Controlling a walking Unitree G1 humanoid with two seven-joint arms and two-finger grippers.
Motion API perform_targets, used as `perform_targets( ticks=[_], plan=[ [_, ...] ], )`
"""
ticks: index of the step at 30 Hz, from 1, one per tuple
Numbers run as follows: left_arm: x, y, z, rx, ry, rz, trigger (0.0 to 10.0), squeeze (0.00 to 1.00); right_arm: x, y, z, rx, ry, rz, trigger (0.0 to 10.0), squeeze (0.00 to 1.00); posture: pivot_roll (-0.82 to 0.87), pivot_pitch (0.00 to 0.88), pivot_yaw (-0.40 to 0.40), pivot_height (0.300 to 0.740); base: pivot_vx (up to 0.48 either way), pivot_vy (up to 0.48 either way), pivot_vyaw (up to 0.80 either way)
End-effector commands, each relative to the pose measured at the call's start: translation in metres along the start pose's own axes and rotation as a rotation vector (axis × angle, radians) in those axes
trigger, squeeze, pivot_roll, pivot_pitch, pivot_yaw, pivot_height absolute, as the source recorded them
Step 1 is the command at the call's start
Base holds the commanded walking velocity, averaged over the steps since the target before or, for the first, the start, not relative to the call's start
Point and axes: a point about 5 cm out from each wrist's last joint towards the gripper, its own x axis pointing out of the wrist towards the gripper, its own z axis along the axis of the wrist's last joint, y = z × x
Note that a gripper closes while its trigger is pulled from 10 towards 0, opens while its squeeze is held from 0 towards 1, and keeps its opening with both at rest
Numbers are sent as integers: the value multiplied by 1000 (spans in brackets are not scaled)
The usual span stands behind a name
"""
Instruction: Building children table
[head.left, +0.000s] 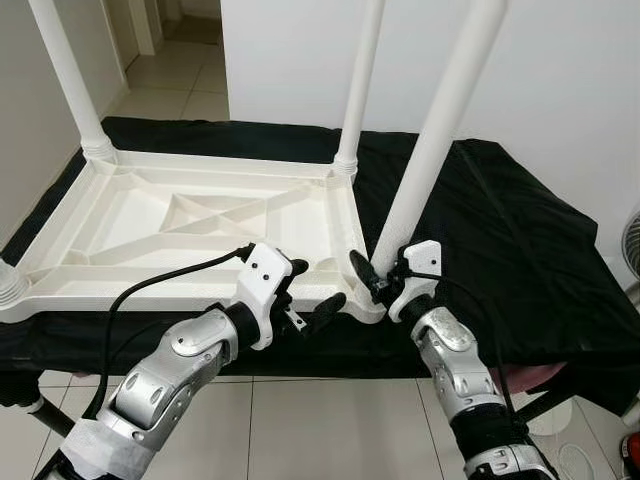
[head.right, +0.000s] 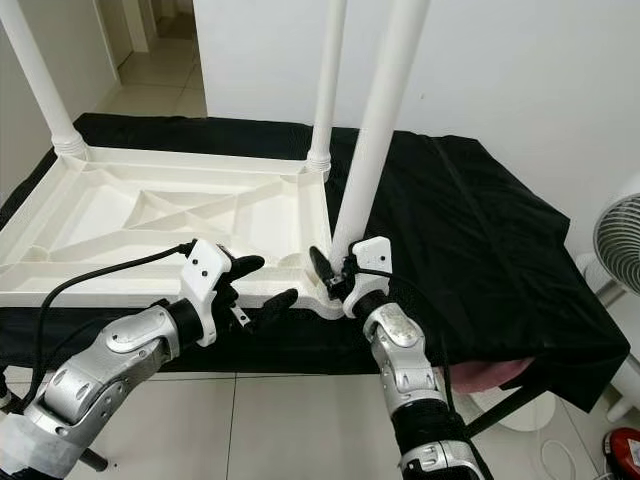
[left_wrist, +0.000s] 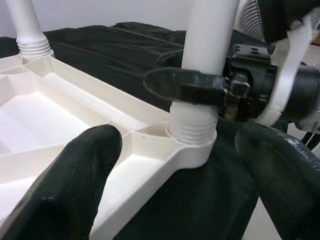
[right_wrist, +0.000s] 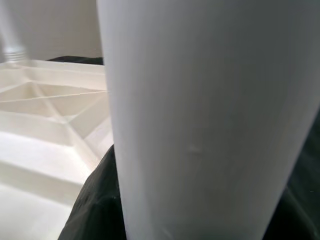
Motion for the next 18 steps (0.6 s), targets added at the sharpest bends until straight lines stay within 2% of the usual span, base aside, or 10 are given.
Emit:
perform_targets(
  ticks=[1, 7, 8, 9, 11, 18],
  plan=[
    [0, -13, 0, 5, 1, -177, 10000, 0, -13, -17, -32, 21, 164, -168, 10000, 0, 0, 0, -54, 740, 0, 0, 0],
    [2, -14, -1, 3, -1, -182, 10000, 0, -9, -19, -36, 26, 188, -271, 10000, 0, -2, 0, -57, 740, 0, 0, 0],
    [3, -14, -1, 4, -2, -187, 10000, 0, -6, -20, -39, 18, 206, -344, 10000, 0, -3, 0, -58, 740, 0, 0, 0],
    [3, -14, -1, 4, -2, -187, 10000, 0, -6, -20, -39, 18, 206, -344, 10000, 0, -3, 0, -58, 740, 0, 0, 0],
    [4, -15, -1, 7, -3, -193, 10000, 0, -4, -22, -40, 7, 220, -431, 10000, 0, -4, 0, -61, 740, 0, 0, 0],
    [6, -15, 0, 12, -5, -201, 10000, 0, -3, -26, -43, -16, 255, -567, 10000, 0, -2, 0, -62, 740, 0, 0, 0]
  ],
)
